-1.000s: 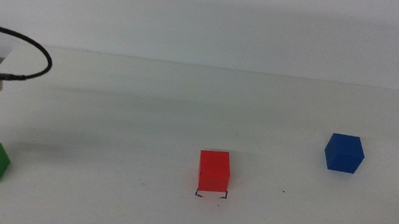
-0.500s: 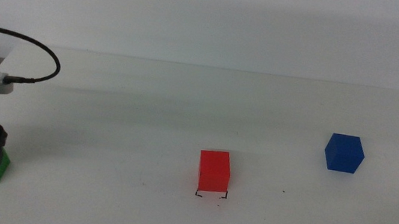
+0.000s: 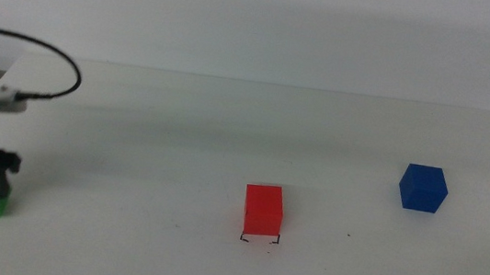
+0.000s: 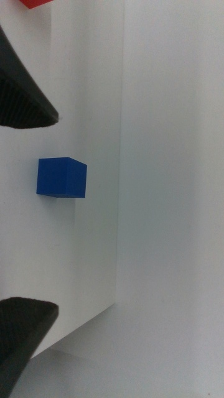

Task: Stack red cubes first, then green, then blue cubes in a specific spot.

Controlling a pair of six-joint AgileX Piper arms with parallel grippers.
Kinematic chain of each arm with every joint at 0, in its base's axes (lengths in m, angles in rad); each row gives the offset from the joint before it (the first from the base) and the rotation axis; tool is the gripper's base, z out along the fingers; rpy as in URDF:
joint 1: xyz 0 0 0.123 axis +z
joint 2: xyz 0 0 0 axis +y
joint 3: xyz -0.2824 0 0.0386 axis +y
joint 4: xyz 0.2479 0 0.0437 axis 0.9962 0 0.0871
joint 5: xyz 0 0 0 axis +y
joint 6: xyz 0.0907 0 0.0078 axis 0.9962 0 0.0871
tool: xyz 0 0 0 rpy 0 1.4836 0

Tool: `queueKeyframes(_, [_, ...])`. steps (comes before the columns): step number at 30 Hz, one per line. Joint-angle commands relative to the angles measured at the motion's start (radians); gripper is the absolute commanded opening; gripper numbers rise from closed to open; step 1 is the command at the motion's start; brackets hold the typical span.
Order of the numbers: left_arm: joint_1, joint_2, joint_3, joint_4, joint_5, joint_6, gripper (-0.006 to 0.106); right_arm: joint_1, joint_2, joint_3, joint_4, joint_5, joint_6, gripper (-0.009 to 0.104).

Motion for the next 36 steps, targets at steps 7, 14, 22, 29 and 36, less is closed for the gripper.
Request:
queueKeyframes(7, [-0.525,-0.150,-0.194,0.146,0.149,-0.659,0.009,-0.004,-0.005,0.003,-0.011,-0.008,-0.007,0.093])
queueKeyframes(14, [-0.955,0.030,-0.444,0.305,0.181,-1.064,0.009,-0.004,-0.005,0.003,-0.011,-0.008,-0.007,0.093])
queueKeyframes(22, [-1.043,0.244,-0.706,0.331,0.370,-1.149,0.017,-0.004,-0.005,0.003,-0.011,-0.008,-0.007,0.093])
queueKeyframes(29, [-1.041,0.286,-0.711,0.349,0.372,-1.157,0.024,-0.004,-0.005,0.003,-0.011,-0.008,-0.007,0.093])
queueKeyframes(36, [-1.041,0.316,-0.711,0.364,0.367,-1.149,0.024,-0.004,-0.005,0.003,-0.011,-0.008,-0.007,0.093])
